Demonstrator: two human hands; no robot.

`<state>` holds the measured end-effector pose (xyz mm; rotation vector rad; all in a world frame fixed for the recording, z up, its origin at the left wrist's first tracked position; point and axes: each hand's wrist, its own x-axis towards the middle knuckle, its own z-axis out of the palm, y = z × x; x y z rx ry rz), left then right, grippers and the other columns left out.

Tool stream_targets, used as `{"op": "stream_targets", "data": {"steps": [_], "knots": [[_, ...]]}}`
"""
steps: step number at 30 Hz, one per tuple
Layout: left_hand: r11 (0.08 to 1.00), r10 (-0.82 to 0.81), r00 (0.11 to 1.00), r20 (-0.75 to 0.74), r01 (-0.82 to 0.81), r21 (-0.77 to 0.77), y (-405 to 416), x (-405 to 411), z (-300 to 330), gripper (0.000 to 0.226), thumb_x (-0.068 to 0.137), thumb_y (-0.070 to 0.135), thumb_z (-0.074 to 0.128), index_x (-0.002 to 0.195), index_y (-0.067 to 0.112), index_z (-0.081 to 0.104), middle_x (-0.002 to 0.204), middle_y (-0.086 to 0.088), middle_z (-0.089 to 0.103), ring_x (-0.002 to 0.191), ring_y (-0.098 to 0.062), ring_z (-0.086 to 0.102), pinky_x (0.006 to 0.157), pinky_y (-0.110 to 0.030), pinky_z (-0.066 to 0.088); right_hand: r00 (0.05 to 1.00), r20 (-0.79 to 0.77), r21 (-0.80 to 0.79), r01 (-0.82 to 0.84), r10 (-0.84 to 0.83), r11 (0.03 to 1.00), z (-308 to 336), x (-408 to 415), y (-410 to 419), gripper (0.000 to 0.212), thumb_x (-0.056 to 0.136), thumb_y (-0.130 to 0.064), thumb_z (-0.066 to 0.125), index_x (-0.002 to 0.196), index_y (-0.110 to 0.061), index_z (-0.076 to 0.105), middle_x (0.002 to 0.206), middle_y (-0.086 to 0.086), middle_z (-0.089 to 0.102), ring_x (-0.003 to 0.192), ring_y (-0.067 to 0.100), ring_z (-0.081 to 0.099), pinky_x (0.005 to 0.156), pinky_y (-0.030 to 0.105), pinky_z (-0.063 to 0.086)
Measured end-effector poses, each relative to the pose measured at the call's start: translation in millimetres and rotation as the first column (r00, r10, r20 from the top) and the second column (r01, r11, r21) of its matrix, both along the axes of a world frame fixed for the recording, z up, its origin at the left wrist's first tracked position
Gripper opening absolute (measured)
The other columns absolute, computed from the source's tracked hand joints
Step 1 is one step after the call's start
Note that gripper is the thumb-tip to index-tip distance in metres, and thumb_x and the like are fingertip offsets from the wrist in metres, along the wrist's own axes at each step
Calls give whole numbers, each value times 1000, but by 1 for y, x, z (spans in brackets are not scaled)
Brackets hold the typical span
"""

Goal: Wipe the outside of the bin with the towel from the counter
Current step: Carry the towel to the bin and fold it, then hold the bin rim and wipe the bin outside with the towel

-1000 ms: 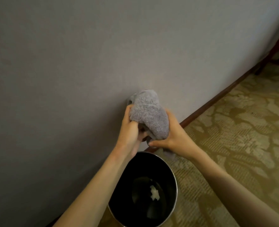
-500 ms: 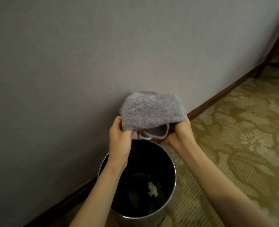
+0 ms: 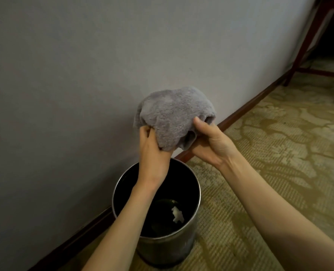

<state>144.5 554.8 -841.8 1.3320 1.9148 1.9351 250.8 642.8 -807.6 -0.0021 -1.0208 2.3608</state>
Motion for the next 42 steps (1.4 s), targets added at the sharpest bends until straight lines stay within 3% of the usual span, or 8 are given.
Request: {"op": "stream_targets", "data": {"steps": [4, 9, 13, 17, 22, 28, 34, 42], "knots": [[989, -106, 985, -134, 90, -119, 4, 4, -1, 51, 71, 39, 72, 118, 26, 58, 120, 10, 46, 102, 13, 49, 86, -2, 39, 970, 122, -200, 233, -212, 952, -8, 15, 0, 52, 77, -9, 63, 127, -1, 52, 119, 18, 63, 107, 29, 64, 92, 47, 52], [906, -377, 914, -153, 329, -265, 9, 18, 8, 40, 78, 33, 70, 115, 21, 60, 118, 6, 57, 107, -4, 58, 87, -13, 43, 891, 323, -324, 422, -320, 847, -15, 44, 18, 19, 91, -6, 48, 107, 2, 57, 106, 18, 61, 97, 29, 61, 100, 48, 45], [807, -524, 832, -180, 419, -416, 1, 26, 5, 32, 86, 19, 61, 118, 21, 59, 119, 2, 61, 101, 10, 54, 84, 1, 35, 812, 397, -197, 531, -428, 824, -24, 73, 39, 45, 91, 2, 46, 136, -2, 42, 129, 23, 54, 116, 36, 57, 101, 54, 44], [768, -464, 859, -219, 266, -583, -10, 20, -6, 31, 90, 24, 56, 121, 23, 56, 124, 5, 58, 103, 2, 52, 79, 0, 33, 575, 497, 261, 615, -650, 744, -42, 89, 53, 51, 81, 7, 56, 127, -10, 43, 120, 16, 56, 107, 30, 61, 81, 42, 57], [675, -434, 835, -339, 53, -736, -21, 20, -21, 35, 90, 35, 52, 124, 28, 50, 129, 7, 52, 118, -14, 49, 101, -39, 40, 430, 487, 533, 543, -760, 649, -73, 87, 57, 44, 78, 2, 61, 113, -17, 41, 101, 2, 54, 90, 15, 60, 52, 17, 52], [620, -470, 745, -474, -104, -778, -19, 46, -55, 54, 90, 49, 44, 141, 33, 35, 153, 9, 30, 139, -15, 29, 110, -44, 26, 374, 511, 731, 284, -774, 620, -110, 87, 58, 53, 75, -6, 66, 121, -16, 41, 115, 10, 56, 104, 27, 57, 81, 42, 52], [664, -252, 762, -596, -311, -680, 3, 59, -65, 53, 83, 51, 53, 125, 20, 44, 129, -6, 47, 117, -28, 47, 92, -43, 41, 362, 574, 751, 125, -734, 648, -136, 94, 51, 53, 75, -11, 68, 120, -20, 41, 113, 10, 56, 96, 27, 57, 66, 34, 48], [457, -260, 804, -534, -385, -802, 28, 69, -63, 34, 86, 46, 48, 80, 13, 55, 97, -12, 64, 91, -37, 60, 63, -36, 38, 388, 602, 758, -2, -698, 653, -143, 92, 49, 53, 77, -11, 66, 121, -23, 39, 110, 9, 57, 94, 28, 58, 63, 35, 48]]}}
